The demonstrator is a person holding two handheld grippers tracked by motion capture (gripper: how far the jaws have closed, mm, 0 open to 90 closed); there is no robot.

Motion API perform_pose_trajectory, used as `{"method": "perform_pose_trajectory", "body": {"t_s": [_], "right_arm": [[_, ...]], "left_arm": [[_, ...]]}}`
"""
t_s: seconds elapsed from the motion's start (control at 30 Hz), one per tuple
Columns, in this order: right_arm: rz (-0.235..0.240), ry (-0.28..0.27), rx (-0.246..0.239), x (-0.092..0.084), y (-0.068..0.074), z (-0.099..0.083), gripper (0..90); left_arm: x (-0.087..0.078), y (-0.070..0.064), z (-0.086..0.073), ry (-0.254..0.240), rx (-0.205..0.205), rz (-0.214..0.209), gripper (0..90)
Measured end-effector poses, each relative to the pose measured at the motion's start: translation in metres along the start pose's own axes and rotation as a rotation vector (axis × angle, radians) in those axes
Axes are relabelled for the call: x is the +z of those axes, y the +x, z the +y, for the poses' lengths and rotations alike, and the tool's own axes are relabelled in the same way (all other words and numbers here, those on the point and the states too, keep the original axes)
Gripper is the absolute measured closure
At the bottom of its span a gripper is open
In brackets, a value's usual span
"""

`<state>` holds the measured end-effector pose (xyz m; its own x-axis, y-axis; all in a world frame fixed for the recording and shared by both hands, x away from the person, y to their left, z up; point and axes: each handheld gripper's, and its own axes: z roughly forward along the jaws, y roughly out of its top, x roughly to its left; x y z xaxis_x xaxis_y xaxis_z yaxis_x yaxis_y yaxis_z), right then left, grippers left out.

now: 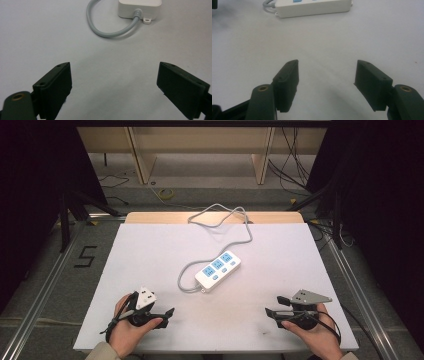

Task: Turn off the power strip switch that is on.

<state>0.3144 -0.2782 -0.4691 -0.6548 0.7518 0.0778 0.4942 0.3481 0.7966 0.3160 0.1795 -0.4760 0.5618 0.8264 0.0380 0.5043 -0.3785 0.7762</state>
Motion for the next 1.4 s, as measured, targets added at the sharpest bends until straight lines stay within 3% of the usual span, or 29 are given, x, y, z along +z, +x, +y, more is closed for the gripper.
{"method": "perform_pose_trajectory", "body": {"t_s": [0.33, 0.67, 1.0, 1.4], "right_arm": [[-0.008, 0.017, -0.026, -0.001, 0.002, 0.003, 40.5], [-0.018, 0.048, -0.074, -0.002, 0.002, 0.009, 68.9], [-0.050, 0.074, -0.098, -0.005, 0.002, 0.013, 89.5], [-0.048, 0.107, -0.082, -0.004, 0.001, 0.019, 90.0]], "left_arm": [[0.000, 0.001, 0.000, 0.005, -0.003, 0.010, 14.9], [0.000, 0.002, -0.001, 0.007, -0.009, 0.015, 15.3], [0.001, 0.001, -0.001, 0.007, -0.008, 0.017, 15.3], [0.001, 0.002, -0.001, 0.007, -0.009, 0.023, 15.5]]}}
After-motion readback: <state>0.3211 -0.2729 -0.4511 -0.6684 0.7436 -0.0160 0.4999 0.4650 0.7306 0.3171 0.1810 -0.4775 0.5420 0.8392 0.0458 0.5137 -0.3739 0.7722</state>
